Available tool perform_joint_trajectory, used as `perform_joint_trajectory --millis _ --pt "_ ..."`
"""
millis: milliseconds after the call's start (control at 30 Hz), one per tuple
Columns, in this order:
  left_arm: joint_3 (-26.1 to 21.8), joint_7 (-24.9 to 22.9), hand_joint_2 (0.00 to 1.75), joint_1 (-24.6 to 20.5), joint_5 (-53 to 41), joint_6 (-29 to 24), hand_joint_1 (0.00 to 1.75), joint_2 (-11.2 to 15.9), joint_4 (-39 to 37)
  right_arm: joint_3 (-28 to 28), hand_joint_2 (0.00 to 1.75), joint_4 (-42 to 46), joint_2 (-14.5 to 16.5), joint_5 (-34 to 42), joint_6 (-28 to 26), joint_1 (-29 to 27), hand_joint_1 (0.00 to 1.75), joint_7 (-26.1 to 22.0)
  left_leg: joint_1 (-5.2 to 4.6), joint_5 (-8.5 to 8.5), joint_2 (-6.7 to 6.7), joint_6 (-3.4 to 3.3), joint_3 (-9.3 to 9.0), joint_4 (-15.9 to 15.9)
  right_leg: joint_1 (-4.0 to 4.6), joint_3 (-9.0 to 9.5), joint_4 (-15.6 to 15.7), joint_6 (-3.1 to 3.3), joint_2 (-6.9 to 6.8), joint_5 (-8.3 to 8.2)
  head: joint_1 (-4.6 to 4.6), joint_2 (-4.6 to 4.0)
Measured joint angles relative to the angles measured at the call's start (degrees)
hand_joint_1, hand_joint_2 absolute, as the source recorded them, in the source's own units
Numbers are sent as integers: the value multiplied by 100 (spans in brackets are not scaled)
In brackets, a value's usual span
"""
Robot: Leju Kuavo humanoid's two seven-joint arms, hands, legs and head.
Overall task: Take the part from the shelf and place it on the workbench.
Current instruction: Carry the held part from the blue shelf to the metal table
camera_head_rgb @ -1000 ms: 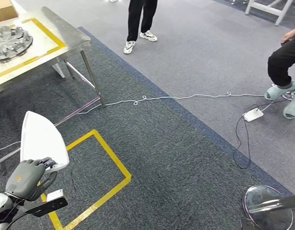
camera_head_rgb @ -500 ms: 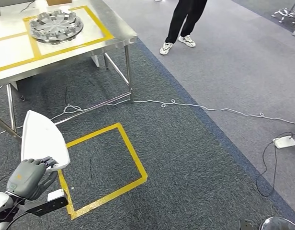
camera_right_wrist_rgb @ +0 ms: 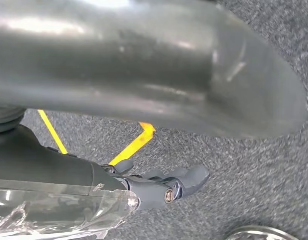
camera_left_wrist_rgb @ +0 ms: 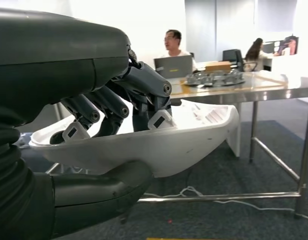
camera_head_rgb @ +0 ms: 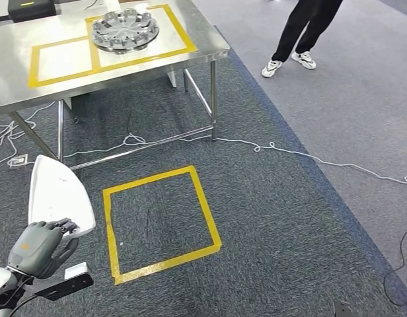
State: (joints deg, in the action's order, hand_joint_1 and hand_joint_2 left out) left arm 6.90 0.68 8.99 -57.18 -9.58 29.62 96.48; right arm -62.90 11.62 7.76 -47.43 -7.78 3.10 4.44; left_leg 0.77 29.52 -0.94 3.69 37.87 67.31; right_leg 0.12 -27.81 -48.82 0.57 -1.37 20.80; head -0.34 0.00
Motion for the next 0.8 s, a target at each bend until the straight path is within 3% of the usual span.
perform_joint_trajectory --millis 33,67,133,200,267,333,367,433,467,500,533,567,633,667,733,800 --pt "1 0 175 9 0 1 175 0 0 0 0 -1 1 0 0 1 0 0 0 -108 16 3 -35 -78 -3 7 0 -8 -71 9 0 0" --pt "0 0 175 12 0 0 175 2 1 0 0 -1 2 1 -6 4 0 0 -1 -309 55 3 -199 -398 -9 22 0 -22 -131 21 0 0" --pt "-7 -1 175 9 -1 -2 175 5 5 0 0 1 5 4 -67 14 0 9 2 -706 229 -4 -731 -1354 -2 50 -13 -78 -212 59 -3 0" --pt "-14 -10 175 20 -4 -4 175 4 15 0 0 3 7 8 -174 29 0 39 3 -860 338 -68 -1059 -1918 22 68 -29 -147 -268 97 8 0" --pt "-18 -19 175 55 -15 -4 175 4 24 0 0 5 7 11 -237 48 0 67 -4 -866 296 -170 -1075 -1970 27 95 -28 -204 -333 111 23 0" --pt "-25 -20 175 74 -22 -5 175 7 29 0 0 5 10 13 -252 58 0 75 7 -874 251 -245 -1071 -1970 6 38 -182 -265 -254 238 37 0" --pt "-28 -20 175 72 -21 -7 175 7 33 0 0 5 13 13 -257 59 0 77 17 -881 234 -274 -1073 -1973 -5 -96 -463 -298 -155 406 49 0" --pt "-31 -20 175 70 -21 -9 175 5 38 0 0 5 17 13 -262 49 0 77 19 -880 202 -307 -1063 -1973 -18 -565 -1417 -344 46 849 75 0" --pt "-30 -20 175 72 -21 -9 175 2 39 0 0 5 18 13 -264 36 0 78 15 -878 182 -313 -1060 -1973 -19 -800 -1867 -353 86 1002 79 0" --pt "-28 -20 175 74 -21 -9 175 -2 39 0 0 5 19 13 -264 22 0 80 12 -876 157 -315 -1062 -1973 -18 -947 -2123 -350 103 1041 79 0" --pt "-28 -20 175 75 -20 -9 175 -5 40 0 0 5 19 13 -265 11 0 86 10 -874 130 -314 -1070 -1973 -16 -968 -2111 -337 110 953 79 0" --pt "-28 -20 175 73 -20 -9 175 -8 41 0 0 5 20 13 -267 5 0 98 9 -871 106 -310 -1084 -1973 -14 -855 -1826 -315 119 754 79 0" --pt "-29 -21 175 66 -22 -4 175 -9 45 0 0 5 20 11 -272 9 0 134 9 -857 66 -286 -1114 -1973 -6 -410 -882 -249 183 291 79 0" --pt "-30 -22 175 62 -23 2 175 -9 47 0 0 5 20 11 -273 16 0 151 5 -844 51 -262 -1121 -1968 -4 -200 -463 -218 219 141 79 0" --pt "-30 -22 175 52 -23 14 175 -9 48 0 0 5 25 11 -275 24 0 175 -13 -837 35 -291 -1105 -1960 -8 -13 -77 -225 261 19 69 0" --pt "-30 -22 175 46 -22 21 175 -9 48 -1 0 5 30 11 -278 26 0 188 -21 -856 30 -401 -1084 -1966 -12 -9 -28 -248 254 -21 58 0"
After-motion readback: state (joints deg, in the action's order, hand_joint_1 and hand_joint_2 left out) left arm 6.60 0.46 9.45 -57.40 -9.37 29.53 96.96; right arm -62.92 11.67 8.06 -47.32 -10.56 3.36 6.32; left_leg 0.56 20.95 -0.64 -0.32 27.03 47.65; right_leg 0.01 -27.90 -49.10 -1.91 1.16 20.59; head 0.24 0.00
